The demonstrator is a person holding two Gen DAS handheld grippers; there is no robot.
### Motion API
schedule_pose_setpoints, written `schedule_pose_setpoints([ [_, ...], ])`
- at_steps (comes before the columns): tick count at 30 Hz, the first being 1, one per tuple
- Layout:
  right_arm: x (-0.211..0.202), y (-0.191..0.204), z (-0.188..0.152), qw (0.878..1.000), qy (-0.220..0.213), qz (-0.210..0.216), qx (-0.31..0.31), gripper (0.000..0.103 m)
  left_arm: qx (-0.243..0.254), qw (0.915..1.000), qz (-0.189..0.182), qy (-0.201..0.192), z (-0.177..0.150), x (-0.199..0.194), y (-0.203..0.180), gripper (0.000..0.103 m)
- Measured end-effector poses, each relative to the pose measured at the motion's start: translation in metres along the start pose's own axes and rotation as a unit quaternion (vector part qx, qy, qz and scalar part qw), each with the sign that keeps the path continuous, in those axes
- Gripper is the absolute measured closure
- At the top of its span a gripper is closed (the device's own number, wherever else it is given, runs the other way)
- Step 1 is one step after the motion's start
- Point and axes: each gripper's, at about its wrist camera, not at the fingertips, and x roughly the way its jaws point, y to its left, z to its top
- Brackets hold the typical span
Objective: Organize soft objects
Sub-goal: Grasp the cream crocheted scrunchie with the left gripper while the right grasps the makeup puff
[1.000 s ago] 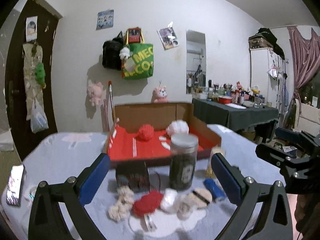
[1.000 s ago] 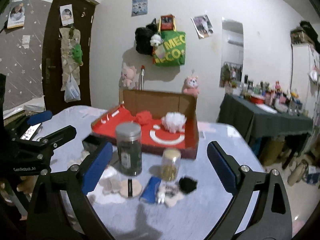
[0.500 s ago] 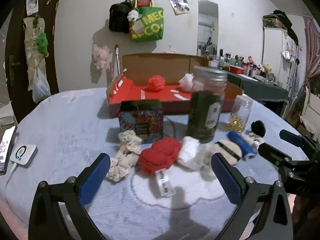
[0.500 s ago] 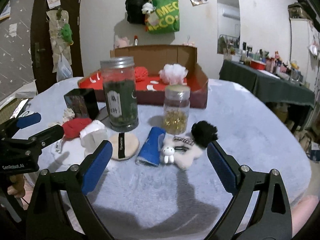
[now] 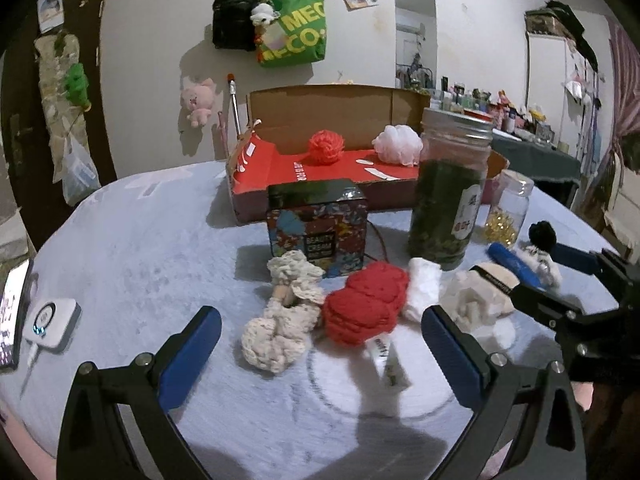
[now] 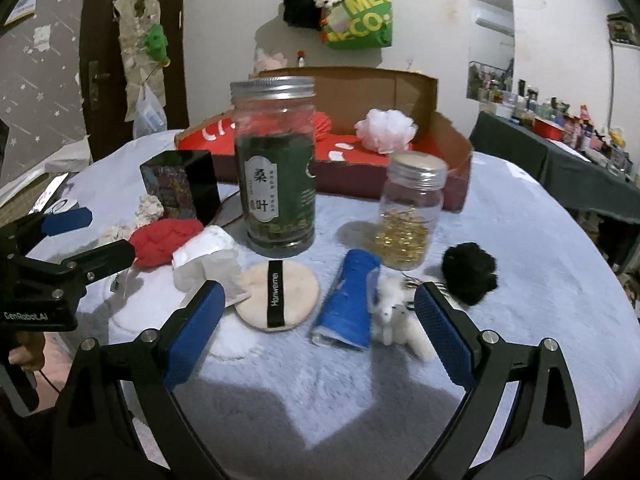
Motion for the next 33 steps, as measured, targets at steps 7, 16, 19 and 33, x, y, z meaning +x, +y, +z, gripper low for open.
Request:
schedule_pose_setpoints([
  [7, 0.015, -0.002, 0.013, 0.998, 0.030, 0.046, -0.020, 0.006, 0.009, 0.9999, -0.004, 0.013, 0.011, 0.004, 0.024, 0.003],
  [16, 0.028, 0.001, 0.022, 0.989, 0.082, 0.092, -0.082, 0.006, 0.041, 0.9972, -0.009, 0.063, 0.013, 0.023, 0.044, 0.012],
  [19, 0.034, 0.003, 0.023, 0.986, 0.095, 0.092, -0.104, 0.010, 0.043, 0.9961, -0.009, 0.076, 0.011, 0.034, 0.045, 0.019],
  [33, 0.035, 0.001, 0.025, 0.983, 0.090, 0.132, -0.091, 0.088, 0.019, 0.9933, -0.086, 0.075, 0.009, 0.021, 0.042, 0.075],
])
